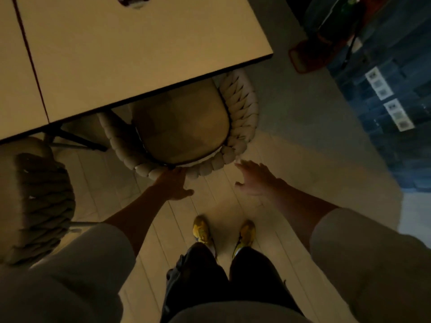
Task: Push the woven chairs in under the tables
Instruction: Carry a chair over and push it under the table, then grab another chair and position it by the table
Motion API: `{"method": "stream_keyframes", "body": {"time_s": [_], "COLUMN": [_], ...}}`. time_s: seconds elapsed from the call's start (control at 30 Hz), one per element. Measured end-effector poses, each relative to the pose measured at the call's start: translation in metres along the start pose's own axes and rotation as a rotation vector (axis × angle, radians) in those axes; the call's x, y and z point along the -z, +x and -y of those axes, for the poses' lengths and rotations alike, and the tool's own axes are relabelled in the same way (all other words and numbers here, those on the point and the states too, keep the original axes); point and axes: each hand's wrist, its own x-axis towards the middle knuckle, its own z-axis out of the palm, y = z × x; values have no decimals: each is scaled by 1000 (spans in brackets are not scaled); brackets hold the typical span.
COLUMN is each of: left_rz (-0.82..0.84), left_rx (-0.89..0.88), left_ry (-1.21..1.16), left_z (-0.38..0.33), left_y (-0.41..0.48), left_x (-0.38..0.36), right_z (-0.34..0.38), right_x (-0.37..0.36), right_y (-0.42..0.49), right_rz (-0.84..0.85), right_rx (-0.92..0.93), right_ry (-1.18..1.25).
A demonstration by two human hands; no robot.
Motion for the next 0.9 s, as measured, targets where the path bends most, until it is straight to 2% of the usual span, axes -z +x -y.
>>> {"method": "stream_keyframes", "body": {"time_s": [0.1,0.2,0.47,0.67,0.9], "left_rz": [123,199,14,-33,-29], "left_rx": [-34,-108,-307,-426,-369], "left_ry": [3,73,308,469,560], "left_z": [-6,-31,-131,-208,-289], "left_y": [-9,-17,-24,10,66], "left_x": [33,73,158,180,207], "right_z": [-17,-35,-82,-153,-259], "right_x": [18,28,33,43,79], "right_y": [-21,-47,-93,-115,-112], "right_rz": [81,11,-136,-190,-235], "right_rx": [-130,-189,-287,-363,-370], "right_ry": [-12,79,248,280,355]}}
